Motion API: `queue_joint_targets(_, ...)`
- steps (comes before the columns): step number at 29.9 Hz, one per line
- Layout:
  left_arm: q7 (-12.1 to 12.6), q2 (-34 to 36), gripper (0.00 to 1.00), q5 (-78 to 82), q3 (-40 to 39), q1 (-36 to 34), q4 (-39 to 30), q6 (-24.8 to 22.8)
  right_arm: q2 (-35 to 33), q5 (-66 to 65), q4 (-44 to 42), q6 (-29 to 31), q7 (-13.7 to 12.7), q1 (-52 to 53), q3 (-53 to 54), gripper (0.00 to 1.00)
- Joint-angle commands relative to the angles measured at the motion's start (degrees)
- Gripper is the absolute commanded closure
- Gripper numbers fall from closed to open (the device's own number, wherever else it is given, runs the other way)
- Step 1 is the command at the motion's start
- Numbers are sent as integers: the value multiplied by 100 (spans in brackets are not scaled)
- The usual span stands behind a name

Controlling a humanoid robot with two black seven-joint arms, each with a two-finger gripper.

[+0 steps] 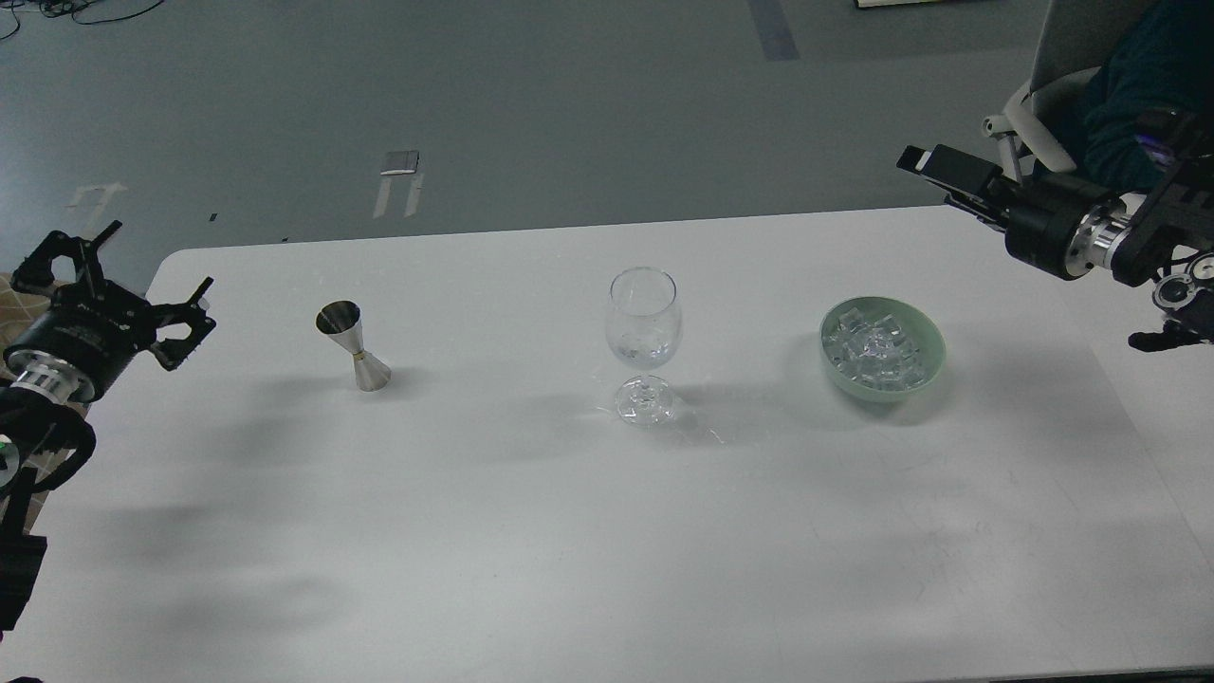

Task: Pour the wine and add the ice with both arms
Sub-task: 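Withdraw the left gripper away from the jigger toward the robot, then reach the right gripper down into the green bowl of ice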

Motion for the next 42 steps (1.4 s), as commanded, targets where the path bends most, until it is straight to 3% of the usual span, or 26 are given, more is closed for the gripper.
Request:
queue_joint_targets(1, -528, -5, 2, 782, 14, -480, 2, 3, -26, -861, 75, -10, 13, -46, -297, 0)
queue_joint_targets(2, -731, -5, 2, 1020, 14, -647, 2, 3, -26, -994, 57, -10, 13, -37, -464, 0)
queue_joint_targets(5, -944, -40, 2, 1303, 67, -956, 2, 3, 0, -1039, 13, -19, 4, -2, -737, 0)
queue_joint_targets(9, -953, -75, 2, 1330, 137, -1219, -6, 3, 61, -1048, -83, -19, 4, -55, -869, 2)
queue_joint_targets(13, -953, -93, 2, 1321, 181, -1229, -15, 3, 193, -1048, -189, -246, 13, -55, -1203, 26)
queue_joint_targets(15, -953, -102, 2, 1321, 181, -1229, -33, 3, 289, -1048, -215, -430, 4, -55, -1335, 30)
queue_joint_targets(32, -953, -146, 2, 1321, 190, -1229, -85, 3, 527, -1021, -426, -423, -40, -72, -1722, 31)
queue_joint_targets(36, -953, -146, 2, 1321, 190, -1229, -85, 3, 606, -1030, -426, -432, -48, -81, -1722, 40)
queue_joint_targets(42, -953, -146, 2, 1321, 190, -1229, -85, 3, 694, -1021, -505, -414, -57, -81, -1740, 45)
